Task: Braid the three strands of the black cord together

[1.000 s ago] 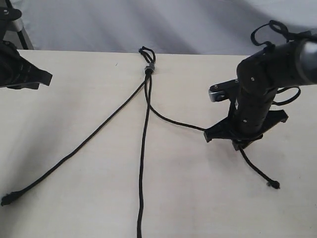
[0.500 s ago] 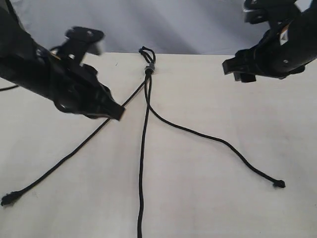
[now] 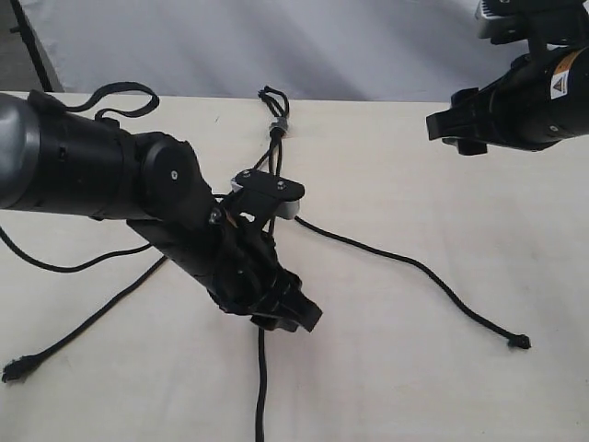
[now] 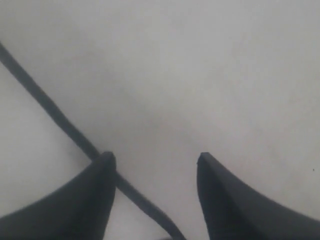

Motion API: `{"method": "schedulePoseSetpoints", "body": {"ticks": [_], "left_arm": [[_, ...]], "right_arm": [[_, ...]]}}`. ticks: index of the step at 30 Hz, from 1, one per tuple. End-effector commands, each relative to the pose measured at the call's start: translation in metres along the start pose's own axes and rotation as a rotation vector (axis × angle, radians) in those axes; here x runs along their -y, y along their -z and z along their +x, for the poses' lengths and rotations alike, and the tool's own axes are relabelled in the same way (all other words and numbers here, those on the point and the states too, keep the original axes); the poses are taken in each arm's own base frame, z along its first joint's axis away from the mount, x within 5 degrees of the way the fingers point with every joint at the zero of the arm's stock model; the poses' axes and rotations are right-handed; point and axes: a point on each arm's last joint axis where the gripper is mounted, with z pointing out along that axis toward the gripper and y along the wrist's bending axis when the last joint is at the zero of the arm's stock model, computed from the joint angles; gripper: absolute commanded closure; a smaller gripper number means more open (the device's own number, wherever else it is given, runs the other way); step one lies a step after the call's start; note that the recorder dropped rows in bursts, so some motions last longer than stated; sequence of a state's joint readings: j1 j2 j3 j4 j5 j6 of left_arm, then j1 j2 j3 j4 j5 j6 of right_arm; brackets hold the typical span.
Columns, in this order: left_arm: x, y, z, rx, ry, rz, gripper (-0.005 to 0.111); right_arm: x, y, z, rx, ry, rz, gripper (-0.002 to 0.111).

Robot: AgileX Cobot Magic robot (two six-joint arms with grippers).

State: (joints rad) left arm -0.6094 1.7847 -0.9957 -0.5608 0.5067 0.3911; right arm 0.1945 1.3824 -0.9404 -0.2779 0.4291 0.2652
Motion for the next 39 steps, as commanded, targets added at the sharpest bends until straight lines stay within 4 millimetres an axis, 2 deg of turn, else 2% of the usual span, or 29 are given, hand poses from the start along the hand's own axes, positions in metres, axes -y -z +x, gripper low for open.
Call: {"method": "schedulePoseSetpoints", "body": {"ticks": [1,8,23,27,32,36,39], "left_arm": [[-0.001,0.003,-0.011,0.026,0.018,-0.048,0.059],[-0.012,0.005,-0.014,0.018,0.051,-0.181,0.059],[-0.028,-0.038,0.001,-0.097,0.141,-0.239,0.061],[-0.031,-0.045,0.004,-0.12,0.142,-0.244,0.077],[-0.034,-0.048,0.009,-0.174,0.094,-0.275,0.107],[-0.036,-0.038,0.004,-0.184,0.084,-0.289,0.106],[-0.035,-0.024,-0.006,-0.172,0.079,-0.296,0.106]], "right_arm": [[0.002,0.001,-0.002,0.021,0.001,0.003,0.044],[0.002,0.001,-0.002,0.021,0.001,0.003,0.044],[0.001,0.001,-0.003,0.032,-0.008,-0.004,0.044],[0.001,0.001,-0.003,0.034,-0.008,-0.004,0.044],[0.001,0.001,-0.003,0.034,-0.01,-0.004,0.044],[0.001,0.001,-0.003,0.034,-0.01,-0.004,0.044],[0.001,0.001,-0.003,0.034,-0.01,-0.004,0.044]]}}
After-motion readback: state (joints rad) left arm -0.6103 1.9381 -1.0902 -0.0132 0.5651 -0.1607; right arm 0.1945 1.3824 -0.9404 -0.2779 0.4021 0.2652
